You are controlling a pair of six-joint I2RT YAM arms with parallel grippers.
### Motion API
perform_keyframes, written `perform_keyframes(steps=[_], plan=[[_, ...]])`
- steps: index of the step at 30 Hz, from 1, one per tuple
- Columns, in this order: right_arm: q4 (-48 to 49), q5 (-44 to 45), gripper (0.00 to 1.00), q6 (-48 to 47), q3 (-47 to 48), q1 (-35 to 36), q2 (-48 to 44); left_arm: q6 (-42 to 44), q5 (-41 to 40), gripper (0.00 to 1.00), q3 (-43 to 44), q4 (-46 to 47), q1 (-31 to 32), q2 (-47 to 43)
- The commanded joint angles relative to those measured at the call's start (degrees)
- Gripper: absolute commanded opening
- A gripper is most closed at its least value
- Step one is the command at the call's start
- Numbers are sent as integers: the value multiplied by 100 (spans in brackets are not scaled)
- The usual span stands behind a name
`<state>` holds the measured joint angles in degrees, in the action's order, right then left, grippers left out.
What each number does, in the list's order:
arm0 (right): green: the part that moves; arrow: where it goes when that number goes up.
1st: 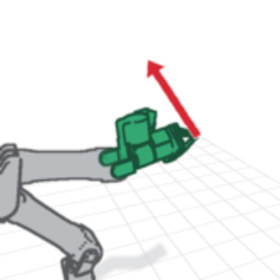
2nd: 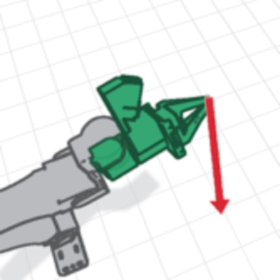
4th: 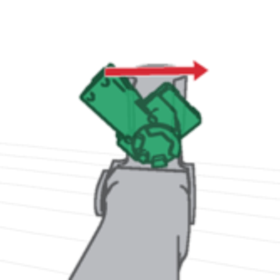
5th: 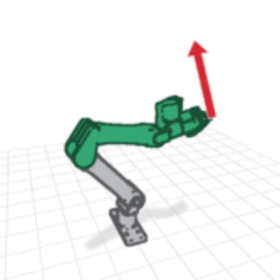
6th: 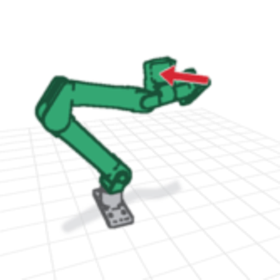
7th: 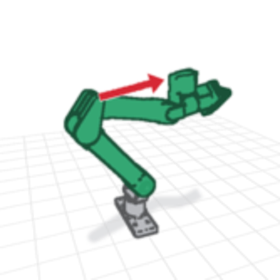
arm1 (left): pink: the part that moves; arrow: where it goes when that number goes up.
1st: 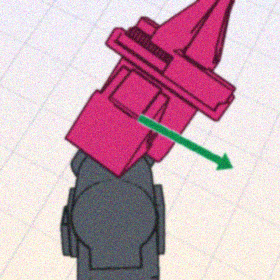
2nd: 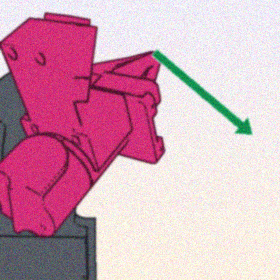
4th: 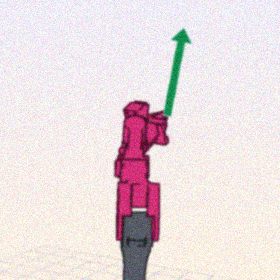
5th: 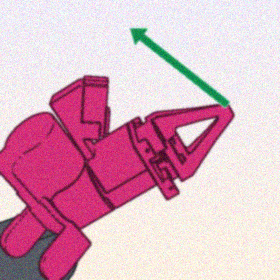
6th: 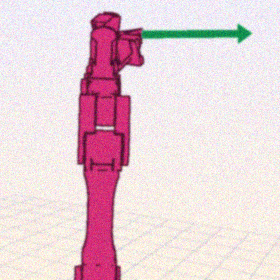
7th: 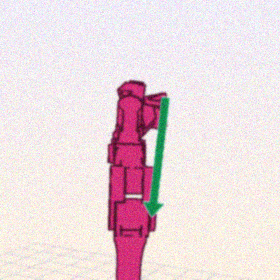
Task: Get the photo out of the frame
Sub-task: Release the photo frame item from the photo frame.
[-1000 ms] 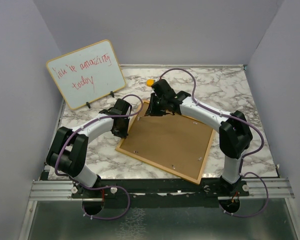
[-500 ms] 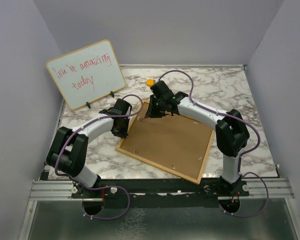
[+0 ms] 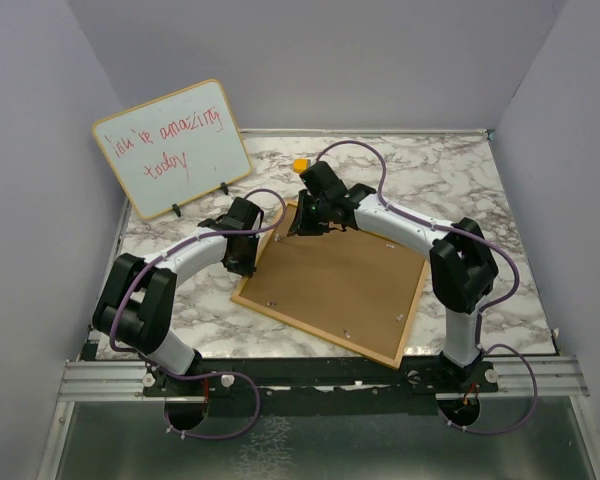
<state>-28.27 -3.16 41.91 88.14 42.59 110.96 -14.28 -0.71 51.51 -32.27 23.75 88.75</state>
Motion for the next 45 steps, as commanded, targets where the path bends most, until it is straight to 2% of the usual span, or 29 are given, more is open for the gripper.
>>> perform_keyframes(steps=[1,19,31,40,45], plan=[[47,-139,1,-43,88,30,195,-7,-281,8,-48,-9,-28,37],[-19,-87,1,-33,127,37,177,-4,-289,8,-48,-13,-28,28],[85,148,1,-42,-51,31,-236,-4,-289,15,-57,-11,-27,28],[33,232,0,-10,436,37,44,-4,-281,15,-53,-8,-24,42],[-118,652,0,89,340,35,-90,4,-272,15,-41,-14,-23,20]])
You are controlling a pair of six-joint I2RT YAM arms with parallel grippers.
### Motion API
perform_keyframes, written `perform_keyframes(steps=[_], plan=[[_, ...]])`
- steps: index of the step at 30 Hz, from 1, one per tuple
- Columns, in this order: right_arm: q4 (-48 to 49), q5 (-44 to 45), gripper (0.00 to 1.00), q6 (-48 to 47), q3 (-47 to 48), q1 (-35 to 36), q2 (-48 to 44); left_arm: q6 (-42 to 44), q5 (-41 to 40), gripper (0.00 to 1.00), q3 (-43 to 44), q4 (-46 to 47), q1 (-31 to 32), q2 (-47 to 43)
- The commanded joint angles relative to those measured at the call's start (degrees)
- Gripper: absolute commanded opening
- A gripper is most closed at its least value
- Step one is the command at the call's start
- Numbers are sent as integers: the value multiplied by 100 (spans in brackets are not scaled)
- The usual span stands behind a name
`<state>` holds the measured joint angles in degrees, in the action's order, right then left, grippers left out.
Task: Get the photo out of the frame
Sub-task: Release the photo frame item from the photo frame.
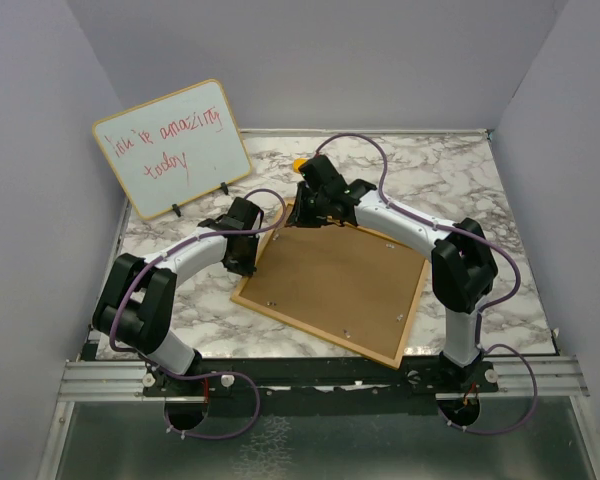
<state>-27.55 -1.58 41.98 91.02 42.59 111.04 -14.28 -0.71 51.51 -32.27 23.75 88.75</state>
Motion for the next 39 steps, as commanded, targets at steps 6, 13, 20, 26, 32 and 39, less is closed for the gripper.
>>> perform_keyframes(steps=[6,13,20,26,32,39], plan=[[-491,1765,1,554,-327,17,-574,0,-242,20,-51,1,-28,-23],[-731,2615,0,931,-835,-132,-1049,21,-85,35,-55,19,-28,-153],[-895,2599,1,886,-954,-365,-1076,31,7,40,-71,54,-28,-141],[-708,2443,0,792,-1089,-452,-1128,31,35,40,-66,50,-28,-30],[-585,2294,1,721,-1162,-546,-1076,40,59,36,-60,54,-24,60],[-403,2185,0,495,-1111,-603,-1013,40,66,33,-59,54,-23,44]])
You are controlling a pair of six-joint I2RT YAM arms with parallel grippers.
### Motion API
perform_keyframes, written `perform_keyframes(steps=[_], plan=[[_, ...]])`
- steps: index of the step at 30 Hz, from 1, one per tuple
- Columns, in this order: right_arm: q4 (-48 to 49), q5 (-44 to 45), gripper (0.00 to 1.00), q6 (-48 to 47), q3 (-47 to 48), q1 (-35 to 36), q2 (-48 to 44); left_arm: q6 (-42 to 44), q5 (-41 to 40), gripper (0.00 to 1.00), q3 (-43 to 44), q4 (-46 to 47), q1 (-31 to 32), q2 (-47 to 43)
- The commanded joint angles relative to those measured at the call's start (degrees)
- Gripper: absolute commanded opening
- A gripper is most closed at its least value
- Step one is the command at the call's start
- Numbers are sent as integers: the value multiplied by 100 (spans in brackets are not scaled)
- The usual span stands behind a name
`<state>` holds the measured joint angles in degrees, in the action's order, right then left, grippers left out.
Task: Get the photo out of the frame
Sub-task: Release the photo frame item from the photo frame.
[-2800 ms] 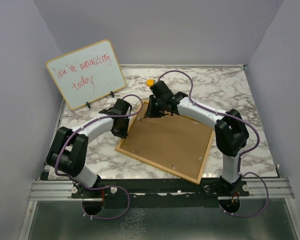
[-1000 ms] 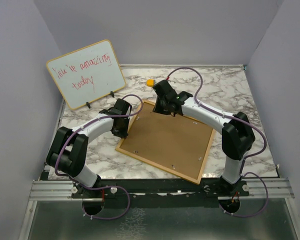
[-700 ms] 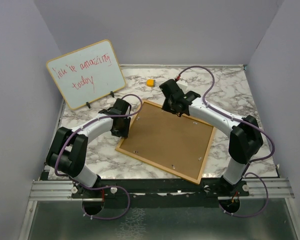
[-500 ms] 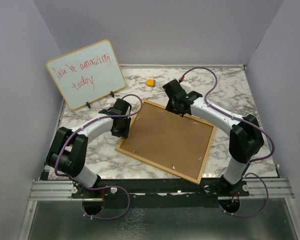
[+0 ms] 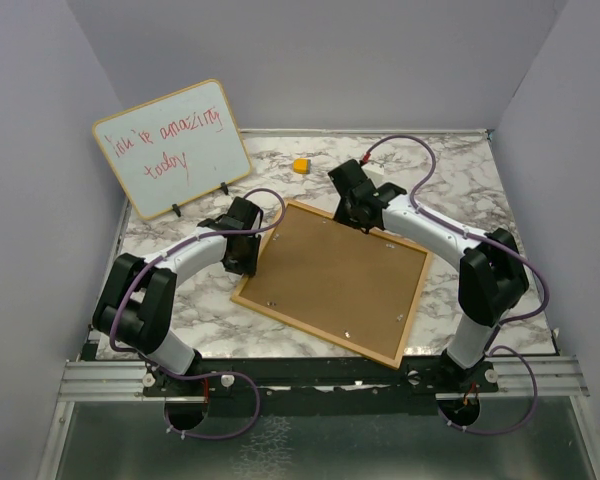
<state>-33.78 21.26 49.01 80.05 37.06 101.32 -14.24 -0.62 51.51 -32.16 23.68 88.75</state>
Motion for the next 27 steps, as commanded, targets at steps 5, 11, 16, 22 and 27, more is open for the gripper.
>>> perform_keyframes(steps=[5,11,16,22,27], plan=[[202,-180,1,-226,75,-76,96,35,54,30,-53,43,-19,81],[197,-254,0,-224,116,-90,250,35,45,28,-57,43,-21,77],[292,-350,0,-145,52,-102,285,35,55,26,-45,43,-20,99],[471,-425,1,-162,2,-101,330,44,55,25,-52,43,-20,105],[550,-550,0,-179,6,-102,379,44,59,22,-48,43,-15,133]])
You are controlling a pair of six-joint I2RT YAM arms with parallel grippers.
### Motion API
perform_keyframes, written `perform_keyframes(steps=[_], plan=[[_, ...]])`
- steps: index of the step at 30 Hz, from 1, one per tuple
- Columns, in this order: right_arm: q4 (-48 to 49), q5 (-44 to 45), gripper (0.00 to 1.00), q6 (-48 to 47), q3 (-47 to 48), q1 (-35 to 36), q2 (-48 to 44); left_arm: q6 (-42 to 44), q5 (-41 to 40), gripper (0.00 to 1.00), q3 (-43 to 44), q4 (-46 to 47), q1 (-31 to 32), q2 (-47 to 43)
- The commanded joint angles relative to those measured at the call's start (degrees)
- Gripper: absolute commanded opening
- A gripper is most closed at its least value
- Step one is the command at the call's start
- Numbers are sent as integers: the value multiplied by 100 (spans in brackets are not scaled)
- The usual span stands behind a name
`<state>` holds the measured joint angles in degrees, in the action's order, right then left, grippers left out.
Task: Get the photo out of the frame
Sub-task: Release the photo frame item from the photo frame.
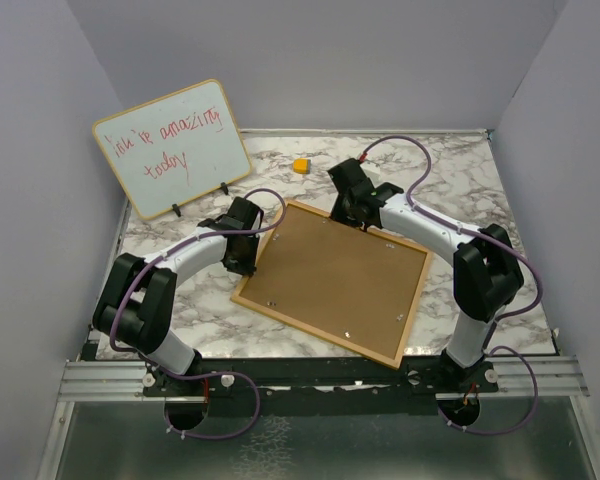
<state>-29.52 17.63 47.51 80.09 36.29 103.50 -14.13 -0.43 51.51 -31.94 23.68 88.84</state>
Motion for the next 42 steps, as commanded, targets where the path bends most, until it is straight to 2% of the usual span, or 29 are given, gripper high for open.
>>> perform_keyframes(steps=[1,10,19,21,23,28,34,39,42], plan=[[136,-216,1,-45,-2,-24,155,33,35,21,-47,22,-20,130],[-242,333,0,101,57,-21,202,66,34,13,-39,22,-13,159],[88,-158,1,-157,-29,-25,197,103,255,10,-34,22,-15,156],[144,-242,0,-204,-37,-26,197,104,262,12,-30,22,-19,161],[131,-249,1,-207,-38,-23,212,112,308,19,-16,22,-15,186],[83,-339,0,-239,14,-26,281,130,399,28,-11,22,-19,203],[104,-394,1,-288,8,-26,284,130,439,28,0,13,-22,252],[225,-541,1,-372,-46,-26,240,89,115,26,-21,8,-22,269],[236,-575,1,-400,-47,-24,248,111,202,23,-18,-9,-20,272]])
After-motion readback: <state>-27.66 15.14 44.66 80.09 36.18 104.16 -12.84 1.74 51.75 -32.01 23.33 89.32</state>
